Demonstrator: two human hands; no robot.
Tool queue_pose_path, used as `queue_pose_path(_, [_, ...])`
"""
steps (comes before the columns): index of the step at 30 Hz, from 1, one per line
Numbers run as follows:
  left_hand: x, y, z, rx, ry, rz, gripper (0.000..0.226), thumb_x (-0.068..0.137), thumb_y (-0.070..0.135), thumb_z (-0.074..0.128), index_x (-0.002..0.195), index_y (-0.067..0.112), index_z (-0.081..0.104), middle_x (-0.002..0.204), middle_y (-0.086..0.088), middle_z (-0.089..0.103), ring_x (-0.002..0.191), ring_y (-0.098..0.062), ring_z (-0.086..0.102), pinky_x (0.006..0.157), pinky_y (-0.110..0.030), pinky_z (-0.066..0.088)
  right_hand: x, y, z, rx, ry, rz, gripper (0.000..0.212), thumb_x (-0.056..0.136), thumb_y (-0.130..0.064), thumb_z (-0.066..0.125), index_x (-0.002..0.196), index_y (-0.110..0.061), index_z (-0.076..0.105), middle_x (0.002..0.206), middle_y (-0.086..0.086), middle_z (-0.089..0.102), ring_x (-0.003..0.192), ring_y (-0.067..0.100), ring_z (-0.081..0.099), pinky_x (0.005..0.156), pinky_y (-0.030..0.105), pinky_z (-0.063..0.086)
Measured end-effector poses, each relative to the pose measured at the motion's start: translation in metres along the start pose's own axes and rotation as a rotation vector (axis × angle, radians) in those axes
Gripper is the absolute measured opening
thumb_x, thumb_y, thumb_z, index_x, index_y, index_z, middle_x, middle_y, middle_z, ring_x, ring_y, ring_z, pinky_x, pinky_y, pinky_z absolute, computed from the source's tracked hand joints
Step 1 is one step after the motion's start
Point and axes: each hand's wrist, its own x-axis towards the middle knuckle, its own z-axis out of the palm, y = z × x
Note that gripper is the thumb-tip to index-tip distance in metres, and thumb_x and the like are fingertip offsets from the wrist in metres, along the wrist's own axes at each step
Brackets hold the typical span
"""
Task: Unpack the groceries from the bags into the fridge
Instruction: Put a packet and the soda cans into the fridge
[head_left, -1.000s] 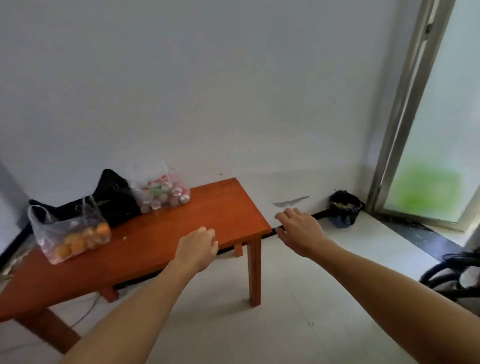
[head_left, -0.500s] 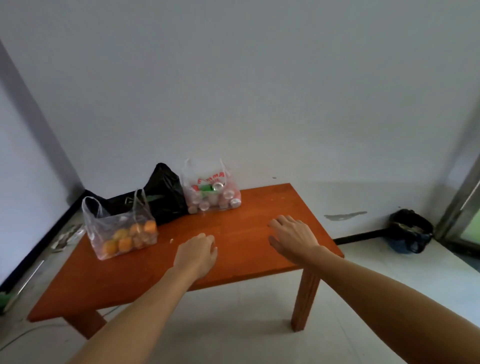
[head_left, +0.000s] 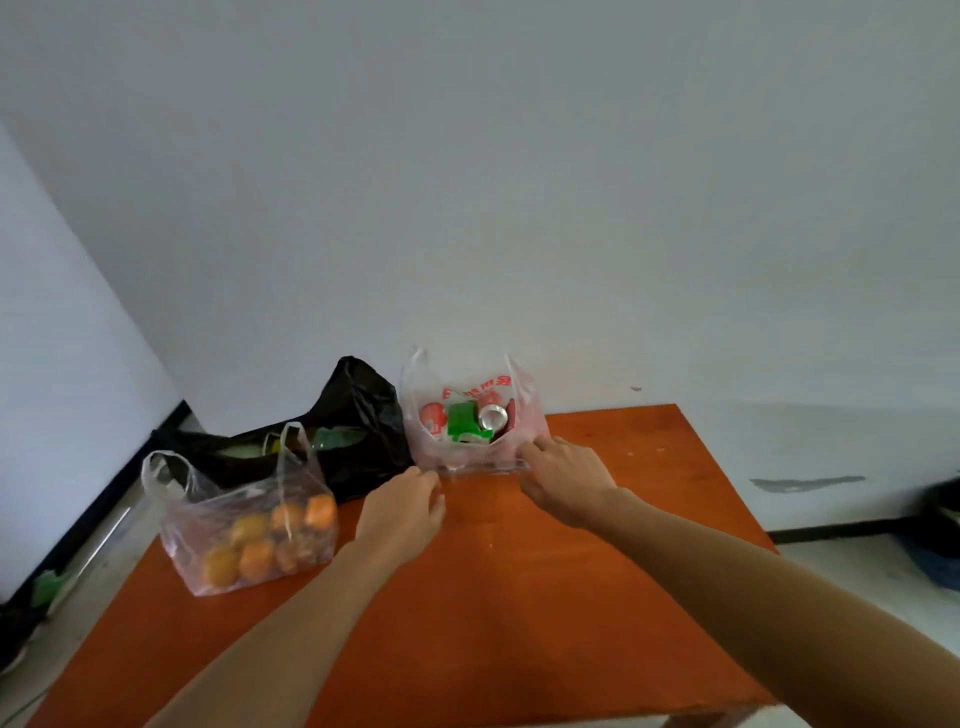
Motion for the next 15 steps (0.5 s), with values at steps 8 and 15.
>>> queue_pose_path(8, [0.138, -0.049, 0.033, -0.035, 0.015, 0.164, 0.022, 0.096, 0.027, 0.045, 0.103, 0.013, 0.061, 0.103, -0.004, 0.058, 0.092, -0.025, 0.059, 0.075, -0.037, 0.049, 0.136, 0.011, 0.034, -0.064, 0.069, -0.074, 0.035, 0.100, -0.033, 0.041, 0.127, -0.015, 0.052, 0.126, 0.007, 0.056, 0.115, 0.023, 0.053, 0.092, 0.038, 0.045])
queue_pose_path(15, [0.268, -0.078, 0.064, 0.214, -0.053, 0.371, 0.027, 0.096, 0.022, 0.040, 0.117, 0.015, 0.057, 0.118, -0.006, 0.054, 0.112, -0.024, 0.046, 0.097, -0.038, 0.036, 0.244, 0.061, 0.062, -0.310, -0.012, -0.084, 0.031, 0.088, -0.017, 0.057, 0.118, -0.012, 0.063, 0.122, 0.012, 0.061, 0.118, 0.031, 0.052, 0.094, 0.044, 0.046])
